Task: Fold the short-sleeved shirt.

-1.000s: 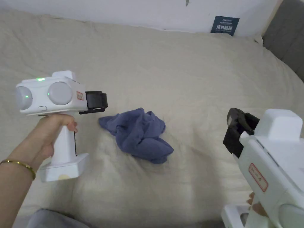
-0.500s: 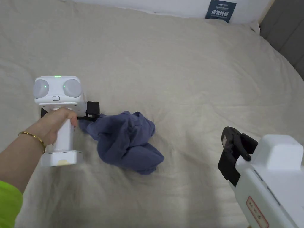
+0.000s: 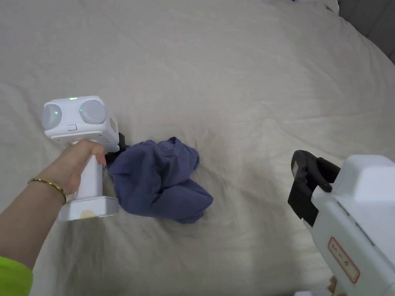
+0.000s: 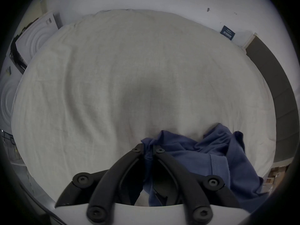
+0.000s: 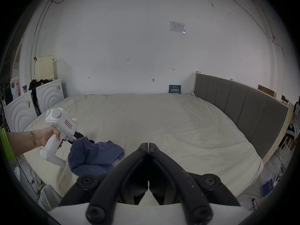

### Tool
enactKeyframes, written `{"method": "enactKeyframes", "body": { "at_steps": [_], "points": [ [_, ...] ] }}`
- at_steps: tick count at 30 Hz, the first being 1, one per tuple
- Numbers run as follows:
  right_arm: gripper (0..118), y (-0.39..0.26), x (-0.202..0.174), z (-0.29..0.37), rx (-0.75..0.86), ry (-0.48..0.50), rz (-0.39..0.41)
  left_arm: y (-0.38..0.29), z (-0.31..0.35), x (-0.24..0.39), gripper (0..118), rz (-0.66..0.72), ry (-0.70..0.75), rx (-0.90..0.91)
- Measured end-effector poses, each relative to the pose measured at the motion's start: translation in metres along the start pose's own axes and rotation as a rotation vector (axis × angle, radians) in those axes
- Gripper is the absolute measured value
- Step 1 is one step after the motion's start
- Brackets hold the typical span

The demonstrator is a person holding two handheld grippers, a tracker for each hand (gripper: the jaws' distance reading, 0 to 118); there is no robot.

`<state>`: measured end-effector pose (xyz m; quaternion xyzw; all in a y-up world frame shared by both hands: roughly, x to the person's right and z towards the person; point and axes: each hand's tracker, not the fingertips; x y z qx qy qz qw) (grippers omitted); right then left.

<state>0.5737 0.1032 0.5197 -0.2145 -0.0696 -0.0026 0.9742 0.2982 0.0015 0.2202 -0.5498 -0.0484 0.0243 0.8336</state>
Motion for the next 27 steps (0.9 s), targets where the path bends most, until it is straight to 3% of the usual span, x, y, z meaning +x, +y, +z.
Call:
{"method": "enactKeyframes", "body": {
  "at_steps": [8, 10, 12, 13, 15, 27],
  "points": [
    [5, 0.020, -0.012, -0.019, -0.075, 0.064, 0.025, -0.009, 0.071, -0.037, 9, 0.109, -0.158, 0.161],
    [37, 0.023, -0.017, -0.032, -0.124, 0.087, 0.011, -0.019, 0.084, -0.045, 9, 0.091, -0.158, 0.187],
    [83, 0.026, -0.021, -0.050, -0.202, 0.139, 0.003, -0.029, 0.089, -0.052, 9, 0.086, -0.154, 0.203],
    [98, 0.026, -0.025, -0.060, -0.224, 0.156, -0.017, -0.035, 0.091, -0.057, 9, 0.086, -0.147, 0.205],
    [114, 0.027, -0.030, -0.081, -0.277, 0.175, -0.027, -0.045, 0.088, -0.065, 9, 0.085, -0.134, 0.202],
    [118, 0.042, -0.114, -0.235, -0.554, 0.197, 0.030, -0.089, 0.051, -0.093, 9, 0.143, -0.089, 0.123]
  ]
}}
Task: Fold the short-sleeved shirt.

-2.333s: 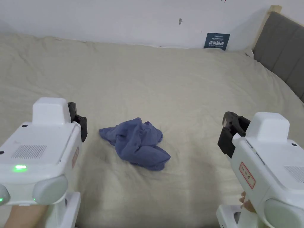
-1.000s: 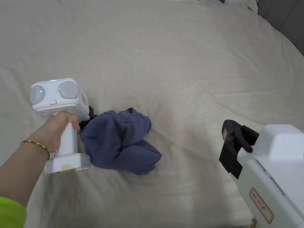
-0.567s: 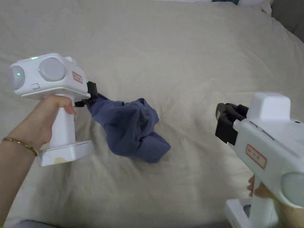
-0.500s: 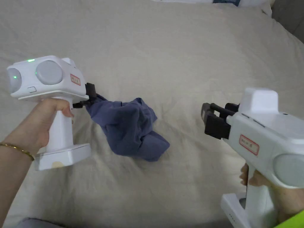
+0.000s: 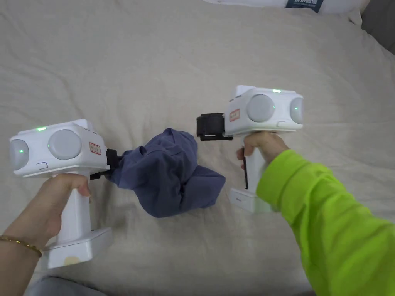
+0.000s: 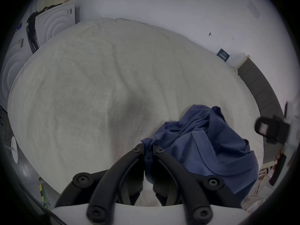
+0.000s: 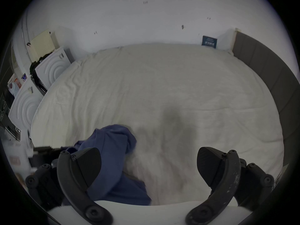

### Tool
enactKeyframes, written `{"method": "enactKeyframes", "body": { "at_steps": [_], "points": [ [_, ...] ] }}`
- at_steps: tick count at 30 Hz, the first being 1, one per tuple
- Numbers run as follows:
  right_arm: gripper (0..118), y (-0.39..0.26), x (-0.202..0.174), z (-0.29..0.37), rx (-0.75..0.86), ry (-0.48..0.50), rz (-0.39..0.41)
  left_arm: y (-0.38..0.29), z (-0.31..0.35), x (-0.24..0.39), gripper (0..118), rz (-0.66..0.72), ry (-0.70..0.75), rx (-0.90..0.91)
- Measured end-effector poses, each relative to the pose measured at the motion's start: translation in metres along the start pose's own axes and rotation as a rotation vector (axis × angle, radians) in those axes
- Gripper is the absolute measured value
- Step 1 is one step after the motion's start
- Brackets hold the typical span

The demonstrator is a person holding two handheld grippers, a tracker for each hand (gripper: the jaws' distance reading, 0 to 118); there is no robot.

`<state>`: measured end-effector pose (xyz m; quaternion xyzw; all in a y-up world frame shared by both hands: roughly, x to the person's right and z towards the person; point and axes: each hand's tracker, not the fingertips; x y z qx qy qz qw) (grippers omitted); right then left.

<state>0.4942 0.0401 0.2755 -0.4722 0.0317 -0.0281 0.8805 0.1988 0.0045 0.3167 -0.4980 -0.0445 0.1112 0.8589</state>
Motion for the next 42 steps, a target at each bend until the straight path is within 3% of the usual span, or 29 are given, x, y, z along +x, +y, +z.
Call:
{"method": "enactKeyframes", "body": {
  "at_steps": [2, 5, 7, 8, 10, 11, 12, 14, 19, 24, 30, 37, 42],
  "points": [
    [118, 0.011, -0.011, -0.023, -0.042, -0.003, -0.002, -0.001, -0.001, -0.002, 9, 0.010, -0.009, -0.001],
    [118, 0.018, -0.022, -0.043, -0.088, 0.022, -0.066, 0.001, -0.006, -0.006, 9, 0.012, -0.018, -0.011],
    [105, 0.018, -0.027, -0.049, -0.115, 0.086, -0.124, 0.001, -0.012, -0.009, 9, 0.013, -0.017, -0.019],
    [95, 0.017, -0.029, -0.054, -0.134, 0.123, -0.145, 0.000, -0.014, -0.011, 9, 0.019, -0.019, -0.023],
    [62, 0.015, -0.031, -0.066, -0.158, 0.152, -0.182, 0.000, -0.018, -0.013, 9, 0.028, -0.020, -0.036],
    [38, 0.016, -0.030, -0.074, -0.172, 0.161, -0.202, 0.000, -0.020, -0.014, 9, 0.029, -0.021, -0.039],
    [4, 0.015, -0.029, -0.077, -0.186, 0.166, -0.210, 0.000, -0.021, -0.014, 9, 0.029, -0.022, -0.039],
    [2, 0.014, -0.027, -0.074, -0.163, 0.115, -0.224, 0.000, -0.021, -0.015, 9, 0.042, -0.021, -0.041],
    [2, 0.020, -0.005, -0.016, -0.061, 0.166, -0.164, 0.006, -0.006, -0.018, 9, 0.086, -0.038, -0.013],
    [2, 0.024, 0.040, 0.065, 0.083, 0.224, -0.220, 0.016, 0.023, -0.019, 9, 0.171, -0.105, 0.045],
    [1, 0.012, 0.091, 0.168, 0.259, 0.260, -0.275, 0.029, 0.086, -0.010, 9, 0.123, -0.155, 0.183],
    [1, -0.007, 0.111, 0.257, 0.382, 0.245, -0.248, 0.056, 0.166, 0.000, 9, 0.146, -0.260, 0.344],
    [1, 0.002, 0.111, 0.315, 0.491, 0.243, -0.227, 0.087, 0.237, 0.029, 9, 0.011, -0.288, 0.517]
  ]
}}
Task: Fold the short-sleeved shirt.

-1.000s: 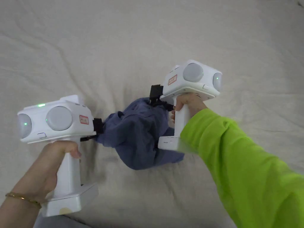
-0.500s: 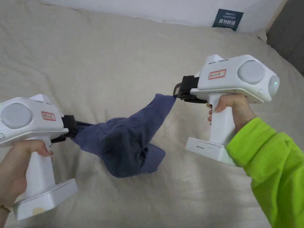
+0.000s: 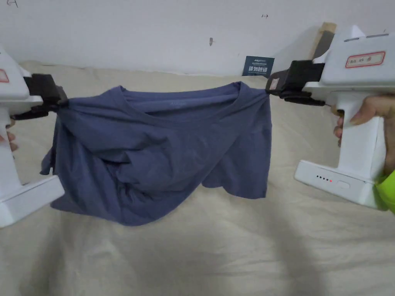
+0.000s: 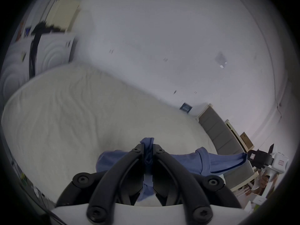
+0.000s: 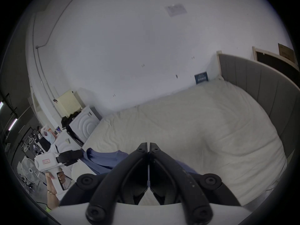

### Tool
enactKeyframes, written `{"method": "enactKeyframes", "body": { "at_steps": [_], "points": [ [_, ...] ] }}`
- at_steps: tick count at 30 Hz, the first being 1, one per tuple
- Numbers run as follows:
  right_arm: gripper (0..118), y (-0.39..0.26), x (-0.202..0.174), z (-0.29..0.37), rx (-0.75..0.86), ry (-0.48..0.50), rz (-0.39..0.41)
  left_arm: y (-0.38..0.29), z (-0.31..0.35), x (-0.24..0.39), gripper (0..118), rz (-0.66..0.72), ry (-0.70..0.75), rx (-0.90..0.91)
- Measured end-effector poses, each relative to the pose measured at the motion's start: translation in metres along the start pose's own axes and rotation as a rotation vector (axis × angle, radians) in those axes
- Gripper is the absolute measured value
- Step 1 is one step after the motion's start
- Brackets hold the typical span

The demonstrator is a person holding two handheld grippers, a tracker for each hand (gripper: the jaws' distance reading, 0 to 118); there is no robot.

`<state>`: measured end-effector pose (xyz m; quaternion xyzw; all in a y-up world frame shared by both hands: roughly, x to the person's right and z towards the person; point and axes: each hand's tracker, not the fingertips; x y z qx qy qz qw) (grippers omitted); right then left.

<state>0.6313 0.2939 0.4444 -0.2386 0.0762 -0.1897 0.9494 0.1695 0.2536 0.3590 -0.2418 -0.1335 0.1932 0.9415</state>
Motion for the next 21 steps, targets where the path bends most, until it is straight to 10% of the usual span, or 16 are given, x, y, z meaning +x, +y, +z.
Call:
{"method": "enactKeyframes", "body": {
  "at_steps": [21],
  "points": [
    [1, 0.156, -0.069, -0.070, 0.229, -0.183, 0.217, 0.177, -0.061, 0.113, 9, -0.300, 0.163, 0.319]
  ]
}}
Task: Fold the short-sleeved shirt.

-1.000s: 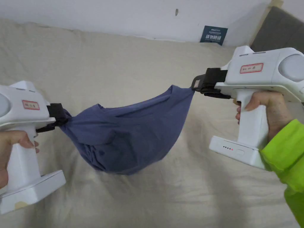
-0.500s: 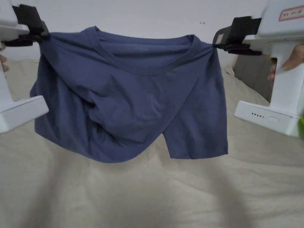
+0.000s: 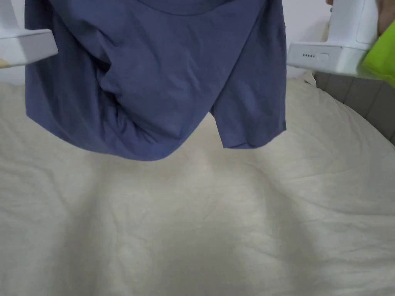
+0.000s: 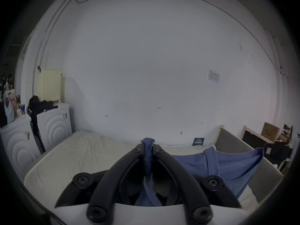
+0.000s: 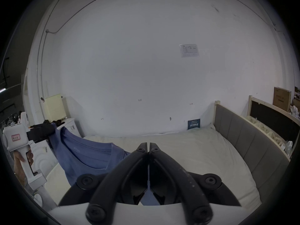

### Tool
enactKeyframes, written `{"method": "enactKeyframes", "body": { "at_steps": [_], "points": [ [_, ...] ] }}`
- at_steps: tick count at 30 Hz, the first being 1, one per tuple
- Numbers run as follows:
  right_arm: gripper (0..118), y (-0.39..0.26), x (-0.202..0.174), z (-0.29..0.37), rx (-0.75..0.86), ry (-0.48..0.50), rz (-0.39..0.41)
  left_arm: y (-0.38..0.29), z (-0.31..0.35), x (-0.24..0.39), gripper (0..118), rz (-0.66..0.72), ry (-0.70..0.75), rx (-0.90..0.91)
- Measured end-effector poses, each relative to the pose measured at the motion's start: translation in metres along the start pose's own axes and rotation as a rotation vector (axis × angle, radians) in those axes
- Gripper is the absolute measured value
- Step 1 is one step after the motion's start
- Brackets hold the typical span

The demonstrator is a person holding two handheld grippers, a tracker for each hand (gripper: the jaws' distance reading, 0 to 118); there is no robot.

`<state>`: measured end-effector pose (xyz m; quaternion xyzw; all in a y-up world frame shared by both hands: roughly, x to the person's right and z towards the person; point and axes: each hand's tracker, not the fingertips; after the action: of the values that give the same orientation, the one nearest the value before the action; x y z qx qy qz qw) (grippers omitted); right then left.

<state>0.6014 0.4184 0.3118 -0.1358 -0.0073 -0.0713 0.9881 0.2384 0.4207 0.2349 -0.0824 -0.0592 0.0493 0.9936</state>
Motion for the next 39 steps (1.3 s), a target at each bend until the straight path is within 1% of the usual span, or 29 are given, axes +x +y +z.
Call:
{"method": "enactKeyframes", "body": {
  "at_steps": [2, 4, 7, 8, 11, 13, 15, 17, 19, 21, 23, 24, 25, 27, 29, 31, 33, 35, 36, 37, 38, 39],
  "points": [
    [1, 0.001, 0.000, -0.018, 0.017, -0.008, -0.007, 0.001, -0.020, 0.000, 9, 0.003, 0.002, 0.011],
    [1, -0.004, 0.004, -0.035, 0.031, -0.022, 0.003, -0.005, -0.038, 0.001, 9, 0.009, 0.013, 0.000],
    [1, -0.026, 0.012, -0.059, -0.014, -0.019, -0.040, -0.029, -0.060, -0.004, 9, 0.016, 0.003, -0.014],
    [1, -0.035, 0.017, -0.067, -0.027, -0.019, -0.042, -0.041, -0.064, -0.005, 9, 0.013, -0.002, -0.022],
    [1, -0.081, 0.028, -0.087, -0.119, -0.041, -0.037, -0.099, -0.070, -0.005, 9, -0.021, -0.002, -0.106],
    [1, -0.118, 0.039, -0.096, -0.177, -0.042, -0.053, -0.145, -0.069, -0.009, 9, -0.008, -0.030, -0.179],
    [1, -0.167, 0.050, -0.097, -0.250, -0.048, -0.065, -0.197, -0.058, -0.011, 9, -0.043, -0.030, -0.249],
    [1, -0.217, 0.061, -0.081, -0.344, -0.056, -0.088, -0.254, -0.045, -0.016, 9, -0.089, -0.028, -0.325],
    [1, -0.271, 0.073, -0.069, -0.433, -0.042, -0.124, -0.304, -0.018, -0.023, 9, -0.046, -0.038, -0.429],
    [1, -0.317, 0.088, -0.057, -0.491, -0.051, -0.166, -0.348, 0.011, -0.030, 9, 0.003, -0.040, -0.499],
    [1, -0.358, 0.099, -0.032, -0.536, -0.043, -0.201, -0.385, 0.044, -0.035, 9, 0.008, -0.041, -0.560],
    [1, -0.378, 0.099, -0.017, -0.544, -0.042, -0.213, -0.404, 0.062, -0.037, 9, 0.001, -0.030, -0.562],
    [1, -0.397, 0.102, -0.005, -0.586, -0.053, -0.234, -0.421, 0.079, -0.038, 9, 0.002, -0.014, -0.571],
    [1, -0.428, 0.105, 0.019, -0.619, -0.044, -0.260, -0.444, 0.105, -0.042, 9, 0.011, -0.012, -0.641],
    [1, -0.446, 0.098, 0.043, -0.650, -0.062, -0.243, -0.457, 0.126, -0.044, 9, 0.021, 0.011, -0.680],
    [1, -0.460, 0.093, 0.065, -0.664, -0.059, -0.210, -0.463, 0.147, -0.045, 9, 0.029, 0.014, -0.668],
    [1, -0.468, 0.086, 0.085, -0.666, -0.056, -0.203, -0.464, 0.166, -0.048, 9, 0.068, 0.018, -0.674],
    [2, -0.473, 0.084, 0.103, -0.664, -0.049, -0.210, -0.464, 0.179, -0.053, 10, 0.078, 0.032, -0.680],
    [2, -0.476, 0.081, 0.110, -0.667, -0.045, -0.213, -0.465, 0.184, -0.055, 12, 0.079, 0.039, -0.683],
    [8, -0.478, 0.080, 0.115, -0.668, -0.041, -0.207, -0.467, 0.184, -0.059, 23, 0.081, 0.041, -0.693],
    [23, -0.478, 0.078, 0.117, -0.670, -0.050, -0.192, -0.469, 0.184, -0.062, 47, 0.087, 0.045, -0.705],
    [61, -0.476, 0.077, 0.120, -0.664, -0.079, -0.170, -0.468, 0.185, -0.066, 86, 0.099, 0.055, -0.710]
  ]
}}
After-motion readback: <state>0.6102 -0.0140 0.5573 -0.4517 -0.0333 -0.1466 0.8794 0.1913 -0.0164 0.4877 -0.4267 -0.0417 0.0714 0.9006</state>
